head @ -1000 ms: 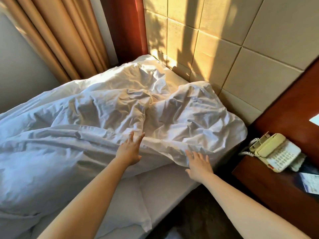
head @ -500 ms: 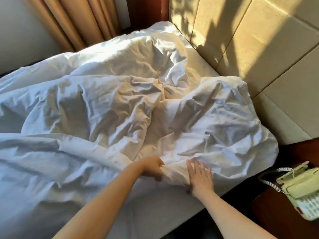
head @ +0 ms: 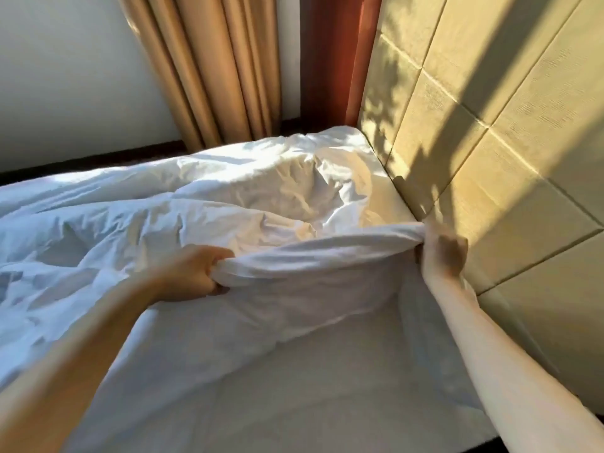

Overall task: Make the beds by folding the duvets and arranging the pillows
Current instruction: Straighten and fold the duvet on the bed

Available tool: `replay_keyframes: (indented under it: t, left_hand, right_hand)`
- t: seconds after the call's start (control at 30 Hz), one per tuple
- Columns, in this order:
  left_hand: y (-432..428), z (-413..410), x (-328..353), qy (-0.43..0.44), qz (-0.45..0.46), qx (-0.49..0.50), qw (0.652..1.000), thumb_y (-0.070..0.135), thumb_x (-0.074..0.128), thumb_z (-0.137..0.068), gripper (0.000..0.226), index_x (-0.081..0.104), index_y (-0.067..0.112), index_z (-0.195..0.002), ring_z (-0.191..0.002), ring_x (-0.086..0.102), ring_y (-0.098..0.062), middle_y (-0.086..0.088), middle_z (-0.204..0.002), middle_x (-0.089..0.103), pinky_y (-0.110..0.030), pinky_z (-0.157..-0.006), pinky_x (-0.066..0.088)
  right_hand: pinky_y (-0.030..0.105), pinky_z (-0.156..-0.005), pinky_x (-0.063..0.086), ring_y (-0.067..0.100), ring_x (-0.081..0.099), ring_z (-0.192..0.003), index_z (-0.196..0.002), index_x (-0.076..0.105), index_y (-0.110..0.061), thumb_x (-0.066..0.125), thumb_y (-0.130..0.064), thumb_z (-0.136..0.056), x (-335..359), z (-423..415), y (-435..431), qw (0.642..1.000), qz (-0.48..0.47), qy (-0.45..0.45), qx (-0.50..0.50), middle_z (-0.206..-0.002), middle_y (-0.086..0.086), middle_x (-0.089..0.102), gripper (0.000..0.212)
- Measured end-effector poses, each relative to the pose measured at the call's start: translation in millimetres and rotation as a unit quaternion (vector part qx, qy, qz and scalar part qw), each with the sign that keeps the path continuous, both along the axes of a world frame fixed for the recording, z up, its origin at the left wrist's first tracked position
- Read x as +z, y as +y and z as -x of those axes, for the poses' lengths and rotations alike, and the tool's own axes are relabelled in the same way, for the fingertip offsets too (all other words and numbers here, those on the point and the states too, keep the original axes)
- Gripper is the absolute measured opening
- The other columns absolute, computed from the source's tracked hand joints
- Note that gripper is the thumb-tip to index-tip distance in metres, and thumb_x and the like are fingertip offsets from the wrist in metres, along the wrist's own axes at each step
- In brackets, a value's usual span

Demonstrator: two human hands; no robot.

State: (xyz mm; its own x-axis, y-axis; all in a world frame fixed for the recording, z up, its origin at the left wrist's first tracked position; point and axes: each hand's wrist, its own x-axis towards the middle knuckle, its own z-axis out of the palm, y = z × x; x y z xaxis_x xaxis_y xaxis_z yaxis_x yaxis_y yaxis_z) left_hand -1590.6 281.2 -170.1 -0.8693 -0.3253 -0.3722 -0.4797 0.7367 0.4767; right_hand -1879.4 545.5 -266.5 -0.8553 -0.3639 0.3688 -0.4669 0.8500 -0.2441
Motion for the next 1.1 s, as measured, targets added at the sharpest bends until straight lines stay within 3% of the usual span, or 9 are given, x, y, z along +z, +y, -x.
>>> replay_keyframes:
  t: [0.07, 0.13, 0.23, 0.33, 0.47, 0.67, 0.77, 0.97, 1.1]
  left_hand:
    - [-16.4, 5.1, 45.2, 0.141, 0.126, 0.066, 0.98, 0.034, 0.063, -0.071, 0.023, 0.064, 0.014, -0.082, -0.079, 0.057, -0.017, -0.006, -0.081, 0.064, -0.029, -0.07, 0.04]
    - [-47.6, 15.8, 81.1, 0.288, 0.317, 0.179, 0.886, 0.032, 0.056, -0.071, 0.026, 0.062, 0.016, -0.09, -0.084, 0.059, -0.03, -0.014, -0.085, 0.06, -0.036, -0.072, 0.046]
    - [-93.0, 41.0, 93.0, 0.193, 0.46, 0.362, 0.787, 0.012, 0.058, -0.084, 0.065, 0.03, 0.024, -0.142, -0.129, 0.032, -0.044, -0.024, -0.14, 0.034, -0.06, -0.105, 0.024]
    - [-90.2, 67.7, 53.4, 0.054, 0.381, 0.413, 0.825, 0.022, 0.056, -0.09, 0.081, 0.003, 0.03, -0.151, -0.144, 0.001, -0.038, -0.019, -0.157, -0.006, -0.062, -0.111, 0.006]
    - [-29.8, 62.8, -53.3, -0.12, 0.257, 0.305, 0.909, 0.037, 0.048, -0.092, 0.064, 0.017, 0.035, -0.149, -0.146, 0.002, -0.027, -0.006, -0.159, -0.012, -0.048, -0.115, 0.016]
    - [21.2, -65.1, -142.5, -0.354, 0.109, 0.333, 0.867, 0.037, 0.039, -0.094, 0.056, 0.018, 0.039, -0.146, -0.142, 0.02, -0.027, -0.004, -0.157, 0.005, -0.046, -0.111, 0.03]
    - [22.0, -107.1, -139.6, -0.376, 0.092, 0.373, 0.843, 0.032, 0.04, -0.094, 0.062, 0.011, 0.037, -0.149, -0.139, 0.025, -0.027, -0.002, -0.157, 0.004, -0.042, -0.109, 0.033]
    - [20.0, -127.8, -129.5, -0.32, 0.09, 0.427, 0.841, 0.029, 0.041, -0.093, 0.056, 0.021, 0.029, -0.146, -0.134, 0.032, -0.031, -0.006, -0.155, 0.008, -0.042, -0.103, 0.038]
    - [26.4, -140.5, -117.4, -0.285, 0.086, 0.435, 0.85, 0.031, 0.044, -0.093, 0.055, 0.025, 0.029, -0.145, -0.136, 0.03, -0.032, -0.008, -0.157, 0.001, -0.043, -0.105, 0.036]
  right_hand:
    - [0.039, -0.072, 0.041, 0.038, 0.062, -0.073, -0.092, 0.065, -0.002, 0.047, -0.008, -0.083, 69.2, 43.5, -33.3, 0.987, 0.105, 0.11, 0.042, -0.082, 0.022, 0.065, 0.02]
    - [0.039, -0.085, 0.03, 0.037, 0.055, -0.094, -0.107, 0.061, -0.006, 0.046, -0.015, -0.086, 138.4, 81.5, -88.3, 0.975, 0.153, 0.138, 0.082, -0.101, 0.022, 0.06, 0.027]
    - [0.048, -0.112, 0.015, 0.037, 0.03, -0.134, -0.149, 0.022, -0.022, 0.039, -0.02, -0.097, 196.1, 118.9, -181.9, 0.991, 0.023, 0.073, 0.114, -0.147, 0.02, 0.031, 0.054]
    - [0.056, -0.114, -0.001, 0.04, 0.001, -0.144, -0.151, 0.005, -0.027, 0.058, -0.036, -0.089, 182.7, 108.8, -237.2, 0.971, -0.123, 0.008, 0.206, -0.157, 0.019, 0.001, 0.082]
    - [0.055, -0.114, -0.003, 0.036, -0.007, -0.145, -0.149, 0.019, -0.028, 0.048, -0.046, -0.093, 80.1, 49.8, -229.5, 0.909, -0.235, -0.074, 0.338, -0.158, 0.011, -0.007, 0.065]
    - [0.06, -0.113, -0.009, 0.037, -0.018, -0.143, -0.15, 0.005, -0.037, 0.048, -0.054, -0.089, -72.5, 42.1, -151.8, 0.74, -0.519, -0.246, 0.35, -0.158, 0.014, -0.01, 0.076]
    - [0.062, -0.108, -0.018, 0.036, -0.021, -0.142, -0.15, -0.002, -0.035, 0.041, -0.058, -0.09, -93.7, 43.6, -139.7, 0.726, -0.552, -0.205, 0.354, -0.158, 0.013, -0.01, 0.077]
    - [0.052, -0.113, 0.018, 0.033, 0.015, -0.143, -0.15, 0.003, -0.034, 0.047, -0.044, -0.092, -75.7, -16.2, -176.6, 0.761, -0.439, -0.241, 0.412, -0.156, 0.008, 0.013, 0.073]
    - [0.051, -0.113, 0.016, 0.032, 0.012, -0.144, -0.15, -0.003, -0.035, 0.045, -0.046, -0.094, -64.1, -91.3, -209.4, 0.739, -0.418, -0.218, 0.481, -0.157, 0.008, 0.008, 0.075]
